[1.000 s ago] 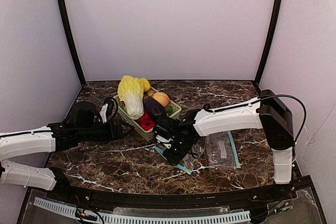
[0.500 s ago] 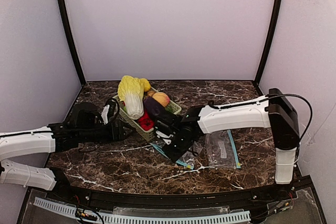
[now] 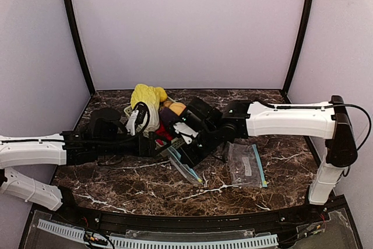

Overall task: Place the food in the zip-top bag and seal the zipper
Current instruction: Adjust the zipper food storage bag.

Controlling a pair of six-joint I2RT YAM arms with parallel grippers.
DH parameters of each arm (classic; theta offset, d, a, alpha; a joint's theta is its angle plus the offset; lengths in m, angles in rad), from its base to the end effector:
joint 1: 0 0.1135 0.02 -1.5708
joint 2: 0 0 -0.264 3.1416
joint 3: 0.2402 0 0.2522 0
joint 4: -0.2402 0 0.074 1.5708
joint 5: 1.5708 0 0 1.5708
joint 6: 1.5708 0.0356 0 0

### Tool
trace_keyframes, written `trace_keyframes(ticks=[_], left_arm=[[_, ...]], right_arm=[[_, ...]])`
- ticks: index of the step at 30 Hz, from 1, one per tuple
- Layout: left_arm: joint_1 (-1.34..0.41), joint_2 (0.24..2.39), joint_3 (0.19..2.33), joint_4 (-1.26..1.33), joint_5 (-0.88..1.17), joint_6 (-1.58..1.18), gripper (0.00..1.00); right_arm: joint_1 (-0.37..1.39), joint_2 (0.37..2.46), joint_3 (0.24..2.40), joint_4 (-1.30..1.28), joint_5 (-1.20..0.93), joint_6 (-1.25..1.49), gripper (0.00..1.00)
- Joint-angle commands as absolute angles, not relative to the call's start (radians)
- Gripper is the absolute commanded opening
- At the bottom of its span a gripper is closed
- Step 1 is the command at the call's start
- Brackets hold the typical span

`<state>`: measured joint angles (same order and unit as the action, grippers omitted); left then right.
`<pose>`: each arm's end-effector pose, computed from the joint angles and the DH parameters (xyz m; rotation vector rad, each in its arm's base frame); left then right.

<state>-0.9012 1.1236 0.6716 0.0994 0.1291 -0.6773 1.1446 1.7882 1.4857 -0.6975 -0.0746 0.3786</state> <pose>0.1547 -0.2028 0.2608 0.3295 2.0815 -1.1383 0.1579 0.3542 0.2634 -1.0407 2.5037 0.6222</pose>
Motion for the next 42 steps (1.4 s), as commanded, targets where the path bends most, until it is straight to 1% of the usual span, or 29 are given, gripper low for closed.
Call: trace_keyframes(ticks=[1, 4, 12, 16, 22, 30, 32, 36, 38, 39, 42], left_arm=[[-0.917, 1.16, 0.732, 0.093, 0.062, -0.635, 0.98], [-0.918, 1.196, 0.759, 0.033, 0.032, -0.599, 0.99], [-0.919, 1.214, 0.756, 0.01, 0.058, -0.522, 0.99], [-0.918, 1.21, 0.757, -0.039, 0.026, -0.497, 0.96], [-0.919, 1.216, 0.772, -0.077, 0.027, -0.438, 0.8], [-0.919, 1.204, 0.791, -0.111, 0.082, -0.322, 0.69], [-0.918, 1.206, 0.805, -0.138, 0.084, -0.285, 0.66], [-0.918, 1.212, 0.829, -0.188, 0.101, -0.221, 0.61], [-0.918, 1.213, 0.833, -0.195, 0.12, -0.197, 0.56], [-0.919, 1.214, 0.834, -0.197, 0.126, -0.183, 0.53], [-0.918, 1.219, 0.838, -0.2, 0.149, -0.153, 0.48]], right_arm=[[1.141, 1.759, 1.483, -0.666, -0.098, 0.396, 0.0], [1.141, 1.736, 1.471, -0.656, -0.1, 0.395, 0.0], [1.141, 1.704, 1.453, -0.63, -0.146, 0.386, 0.0], [1.142, 1.694, 1.446, -0.621, -0.176, 0.371, 0.0], [1.142, 1.682, 1.436, -0.618, -0.197, 0.355, 0.0], [1.142, 1.681, 1.428, -0.625, -0.282, 0.299, 0.0], [1.141, 1.684, 1.432, -0.639, -0.308, 0.279, 0.0], [1.141, 1.693, 1.439, -0.662, -0.339, 0.258, 0.0], [1.142, 1.699, 1.439, -0.667, -0.35, 0.254, 0.0], [1.141, 1.702, 1.44, -0.668, -0.356, 0.252, 0.0], [1.142, 1.709, 1.443, -0.671, -0.363, 0.249, 0.0]])
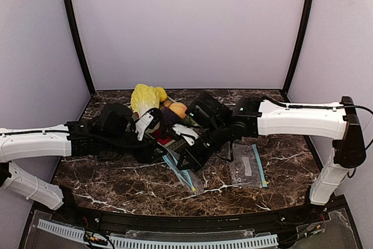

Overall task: Place the food in the zip-top bag and seal the zipper
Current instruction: Adjust the zipper food storage bag.

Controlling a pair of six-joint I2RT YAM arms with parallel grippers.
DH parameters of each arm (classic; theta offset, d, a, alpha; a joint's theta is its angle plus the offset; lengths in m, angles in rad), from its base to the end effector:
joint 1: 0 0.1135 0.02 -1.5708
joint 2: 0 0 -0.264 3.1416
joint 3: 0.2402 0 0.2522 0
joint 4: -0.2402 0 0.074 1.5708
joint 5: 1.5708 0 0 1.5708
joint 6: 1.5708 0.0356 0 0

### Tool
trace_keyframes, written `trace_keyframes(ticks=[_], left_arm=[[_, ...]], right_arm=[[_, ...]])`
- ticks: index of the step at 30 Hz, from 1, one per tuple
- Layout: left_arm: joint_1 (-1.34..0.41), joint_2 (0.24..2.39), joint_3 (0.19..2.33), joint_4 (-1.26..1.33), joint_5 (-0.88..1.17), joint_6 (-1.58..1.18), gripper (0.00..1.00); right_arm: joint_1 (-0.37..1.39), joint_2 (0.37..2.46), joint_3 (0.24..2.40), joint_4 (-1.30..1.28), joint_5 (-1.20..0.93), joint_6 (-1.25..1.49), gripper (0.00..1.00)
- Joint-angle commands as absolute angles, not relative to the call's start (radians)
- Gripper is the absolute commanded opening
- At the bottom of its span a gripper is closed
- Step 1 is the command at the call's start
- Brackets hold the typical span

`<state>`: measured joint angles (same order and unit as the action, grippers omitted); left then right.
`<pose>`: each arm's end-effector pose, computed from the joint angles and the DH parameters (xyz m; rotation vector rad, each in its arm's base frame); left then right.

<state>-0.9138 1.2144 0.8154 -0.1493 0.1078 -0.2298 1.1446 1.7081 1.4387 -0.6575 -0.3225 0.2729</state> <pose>0.1620 -0.2164 0.2640 0.8072 2.0672 -0.7740 0.1439 0.3442 0.2815 -1.2765 2.3930 0.9224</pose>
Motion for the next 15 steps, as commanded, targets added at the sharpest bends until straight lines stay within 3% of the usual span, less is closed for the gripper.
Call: trace_keyframes(ticks=[1, 8, 15], left_arm=[[-0.918, 1.219, 0.839, -0.2, 0.156, -0.147, 0.45], [-0.918, 1.224, 0.841, -0.192, 0.17, -0.107, 0.39], [-0.918, 1.223, 0.833, -0.178, 0.233, -0.074, 0.16]], right_arm=[[1.142, 1.71, 1.446, -0.671, -0.364, 0.248, 0.0], [1.143, 1.722, 1.451, -0.671, -0.407, 0.232, 0.0], [1.141, 1.73, 1.45, -0.675, -0.401, 0.229, 0.0]])
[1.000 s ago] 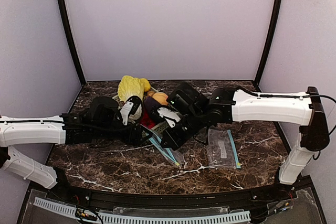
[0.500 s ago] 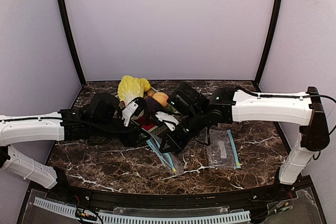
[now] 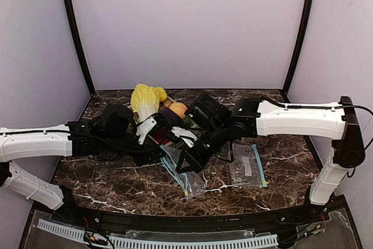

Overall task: Place the food in the zip-top bag and seal the zipper
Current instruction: Adjust the zipper food storage bag.

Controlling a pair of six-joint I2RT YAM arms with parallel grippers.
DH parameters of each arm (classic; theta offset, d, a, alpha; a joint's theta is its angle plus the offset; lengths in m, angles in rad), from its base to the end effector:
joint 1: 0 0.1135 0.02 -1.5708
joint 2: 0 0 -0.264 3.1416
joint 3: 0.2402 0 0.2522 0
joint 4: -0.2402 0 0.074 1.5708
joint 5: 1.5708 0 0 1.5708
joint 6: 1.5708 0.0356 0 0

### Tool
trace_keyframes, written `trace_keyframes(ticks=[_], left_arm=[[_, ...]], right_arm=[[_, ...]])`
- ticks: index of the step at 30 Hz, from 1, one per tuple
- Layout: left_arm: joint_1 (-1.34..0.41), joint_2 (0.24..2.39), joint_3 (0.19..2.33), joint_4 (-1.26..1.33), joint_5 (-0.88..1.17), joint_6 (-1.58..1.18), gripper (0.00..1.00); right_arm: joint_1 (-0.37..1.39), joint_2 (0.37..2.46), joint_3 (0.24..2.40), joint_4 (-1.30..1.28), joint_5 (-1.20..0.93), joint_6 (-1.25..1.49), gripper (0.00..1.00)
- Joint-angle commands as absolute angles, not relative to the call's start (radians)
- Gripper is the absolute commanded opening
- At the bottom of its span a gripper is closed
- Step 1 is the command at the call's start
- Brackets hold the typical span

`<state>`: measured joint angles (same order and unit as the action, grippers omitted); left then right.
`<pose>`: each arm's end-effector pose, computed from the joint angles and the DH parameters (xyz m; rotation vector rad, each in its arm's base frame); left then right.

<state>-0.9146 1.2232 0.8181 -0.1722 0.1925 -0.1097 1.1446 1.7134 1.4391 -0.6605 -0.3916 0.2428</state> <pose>0.1594 -0.2182 0.2609 0.9865 2.0177 -0.7846 0.1419 0.3453 0.2802 -1.3482 2.3762 0.9895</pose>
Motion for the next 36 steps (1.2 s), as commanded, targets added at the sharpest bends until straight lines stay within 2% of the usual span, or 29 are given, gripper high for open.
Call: trace_keyframes(ticks=[1, 5, 9, 14, 17, 22, 27, 36], left_arm=[[-0.918, 1.222, 0.832, -0.182, 0.228, -0.071, 0.11], [-0.918, 1.206, 0.816, -0.188, 0.204, -0.083, 0.01], [-0.918, 1.194, 0.796, -0.185, 0.153, -0.15, 0.01], [-0.92, 1.194, 0.769, -0.111, 0.105, -0.374, 0.01], [-0.92, 1.193, 0.748, -0.069, 0.087, -0.494, 0.01], [-0.921, 1.167, 0.721, -0.01, 0.066, -0.641, 0.01], [-0.921, 1.137, 0.7, -0.018, 0.039, -0.691, 0.01], [-0.922, 1.118, 0.677, -0.004, 0.039, -0.754, 0.01]], right_arm=[[1.141, 1.728, 1.45, -0.675, -0.391, 0.231, 0.0], [1.141, 1.719, 1.455, -0.687, -0.299, 0.247, 0.0], [1.144, 1.699, 1.455, -0.694, -0.142, 0.286, 0.0], [1.187, 1.694, 1.445, -0.683, 0.079, 0.347, 0.0], [1.221, 1.714, 1.443, -0.677, 0.179, 0.394, 0.07], [1.255, 1.765, 1.444, -0.673, 0.223, 0.432, 0.16], [1.296, 1.793, 1.452, -0.676, 0.266, 0.45, 0.34], [1.337, 1.857, 1.482, -0.732, 0.414, 0.543, 0.38]])
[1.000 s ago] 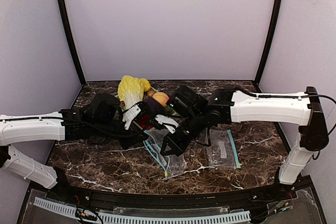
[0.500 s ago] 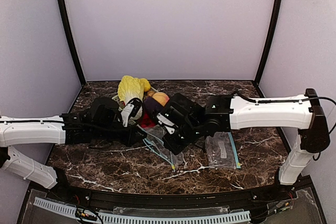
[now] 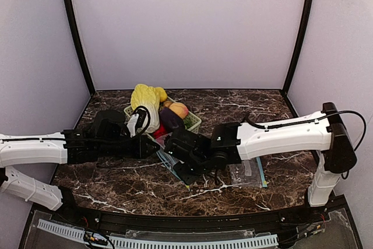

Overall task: Place the food in the zip-top bag and seal the zipper
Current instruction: Adjust the zipper food storage bag.

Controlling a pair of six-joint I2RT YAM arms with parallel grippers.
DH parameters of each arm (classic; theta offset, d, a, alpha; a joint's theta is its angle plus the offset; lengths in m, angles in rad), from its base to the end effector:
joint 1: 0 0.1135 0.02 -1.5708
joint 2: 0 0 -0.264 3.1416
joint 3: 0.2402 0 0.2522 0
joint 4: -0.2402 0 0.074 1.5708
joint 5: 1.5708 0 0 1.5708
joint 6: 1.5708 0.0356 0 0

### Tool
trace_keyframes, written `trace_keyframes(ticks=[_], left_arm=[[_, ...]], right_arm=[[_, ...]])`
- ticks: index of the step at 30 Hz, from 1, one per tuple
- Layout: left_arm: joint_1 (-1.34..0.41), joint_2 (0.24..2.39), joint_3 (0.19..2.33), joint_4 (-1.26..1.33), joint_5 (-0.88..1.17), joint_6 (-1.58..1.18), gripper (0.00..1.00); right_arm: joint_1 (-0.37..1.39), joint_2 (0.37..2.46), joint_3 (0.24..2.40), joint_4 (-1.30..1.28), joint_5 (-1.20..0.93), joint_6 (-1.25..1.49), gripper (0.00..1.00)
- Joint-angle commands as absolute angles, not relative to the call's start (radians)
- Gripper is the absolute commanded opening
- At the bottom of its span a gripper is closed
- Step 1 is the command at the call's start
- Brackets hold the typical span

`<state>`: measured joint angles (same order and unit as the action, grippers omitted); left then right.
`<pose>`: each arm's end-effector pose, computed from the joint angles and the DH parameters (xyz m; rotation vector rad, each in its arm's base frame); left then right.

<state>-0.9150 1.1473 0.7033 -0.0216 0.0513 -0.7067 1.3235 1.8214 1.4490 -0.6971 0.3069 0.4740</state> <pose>0.1549 -0.2043 0.2539 0.2644 2.1930 -1.0264 0.1052 0.3729 0.2414 -0.9708 2.3947 0.2687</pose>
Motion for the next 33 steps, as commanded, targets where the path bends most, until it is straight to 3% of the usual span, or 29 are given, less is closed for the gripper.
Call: trace_keyframes(ticks=[1, 5, 13, 26, 28, 33], left_arm=[[-0.922, 1.116, 0.674, -0.004, 0.039, -0.761, 0.01], [-0.922, 1.089, 0.647, 0.04, 0.034, -0.786, 0.01], [-0.922, 1.017, 0.592, -0.065, 0.012, -0.684, 0.01], [-0.959, 1.124, 0.684, -0.261, -0.089, -0.495, 0.02], [-0.96, 1.129, 0.705, -0.263, -0.102, -0.475, 0.11], [-0.962, 1.108, 0.732, -0.269, -0.139, -0.415, 0.46]], right_arm=[[1.337, 1.867, 1.485, -0.74, 0.436, 0.557, 0.38], [1.336, 1.895, 1.493, -0.753, 0.501, 0.598, 0.38], [1.288, 1.848, 1.513, -0.7, 0.461, 0.534, 0.01], [1.234, 1.764, 1.438, -0.545, 0.195, 0.427, 0.0], [1.236, 1.768, 1.436, -0.552, 0.176, 0.416, 0.0], [1.236, 1.776, 1.434, -0.576, 0.138, 0.402, 0.0]])
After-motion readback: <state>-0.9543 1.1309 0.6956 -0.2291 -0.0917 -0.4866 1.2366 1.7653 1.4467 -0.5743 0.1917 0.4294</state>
